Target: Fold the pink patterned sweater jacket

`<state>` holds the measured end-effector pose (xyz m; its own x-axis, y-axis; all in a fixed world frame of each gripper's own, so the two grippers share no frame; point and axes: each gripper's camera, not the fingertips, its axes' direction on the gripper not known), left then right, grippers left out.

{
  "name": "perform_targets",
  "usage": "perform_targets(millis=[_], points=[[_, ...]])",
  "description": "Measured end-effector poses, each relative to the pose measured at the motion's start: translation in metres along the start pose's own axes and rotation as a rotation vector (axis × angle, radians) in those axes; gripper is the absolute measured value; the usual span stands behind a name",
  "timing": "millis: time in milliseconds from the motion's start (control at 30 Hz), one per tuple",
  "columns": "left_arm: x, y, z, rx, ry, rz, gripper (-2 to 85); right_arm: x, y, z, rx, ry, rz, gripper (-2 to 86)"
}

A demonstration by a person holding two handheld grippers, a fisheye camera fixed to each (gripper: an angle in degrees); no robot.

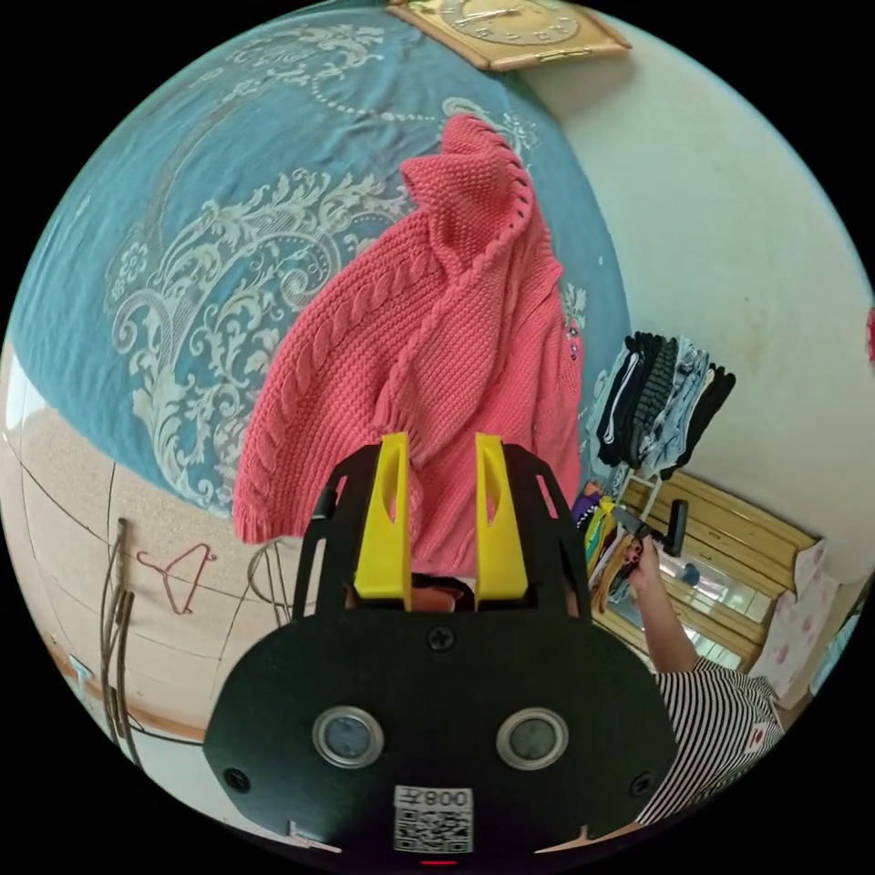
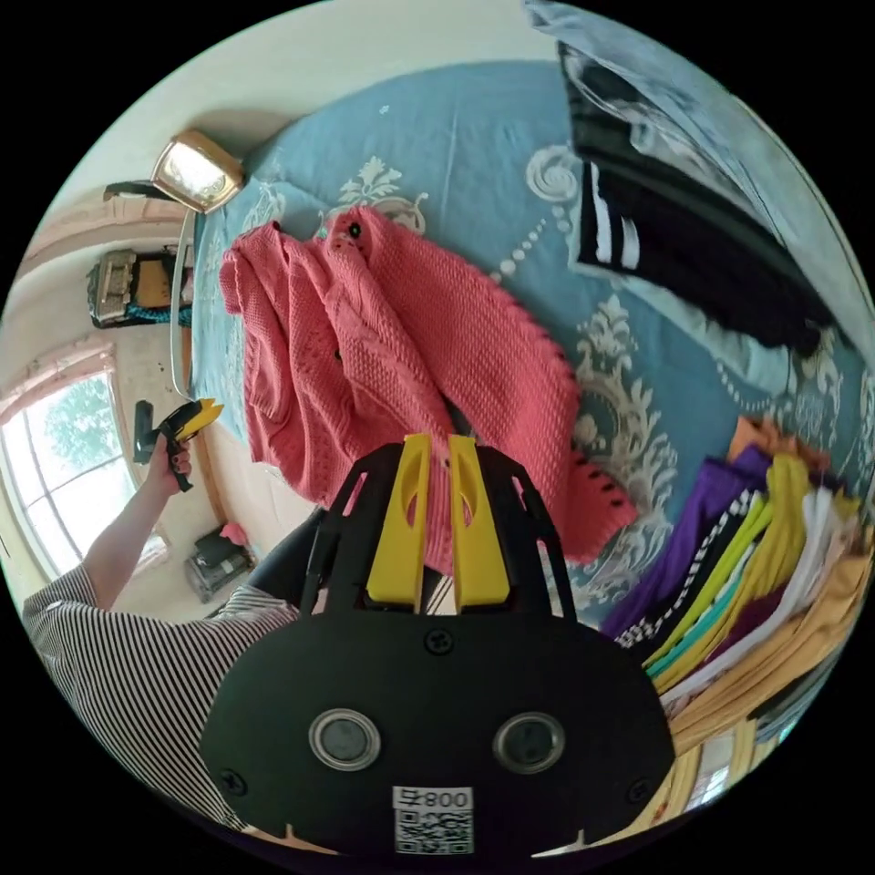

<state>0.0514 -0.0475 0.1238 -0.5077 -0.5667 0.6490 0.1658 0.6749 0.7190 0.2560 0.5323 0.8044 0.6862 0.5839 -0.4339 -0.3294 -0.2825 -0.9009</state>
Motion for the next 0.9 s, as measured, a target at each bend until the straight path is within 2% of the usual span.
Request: perform_targets(millis=[233,433,667,767,900], points=[[0.04,-0.101,0.031,-0.043,-0.128,0.121,12.0,-0.069,-0.141,0.042,0.034,0.211,-0.19,6.9],[0.061,-0.157,0.056,-0.086,-0.264,0.225,8.6,-0.104,-0.217,0.105,-0.018,0.349,-0.233,7.4],[0.059,-0.173,0.033,-0.133,-0.154,0.256,3.5,-0.142,-0.235,0.14,-0.049,0.429,-0.266,4.5],[0.065,-0.175,0.004,-0.086,-0.07,0.279,2.8,-0.156,-0.24,0.134,-0.089,0.434,-0.273,3.1],[0.07,-0.166,-0.077,-0.007,-0.114,0.324,2.4,-0.175,-0.229,0.096,-0.021,0.444,-0.291,1.9]])
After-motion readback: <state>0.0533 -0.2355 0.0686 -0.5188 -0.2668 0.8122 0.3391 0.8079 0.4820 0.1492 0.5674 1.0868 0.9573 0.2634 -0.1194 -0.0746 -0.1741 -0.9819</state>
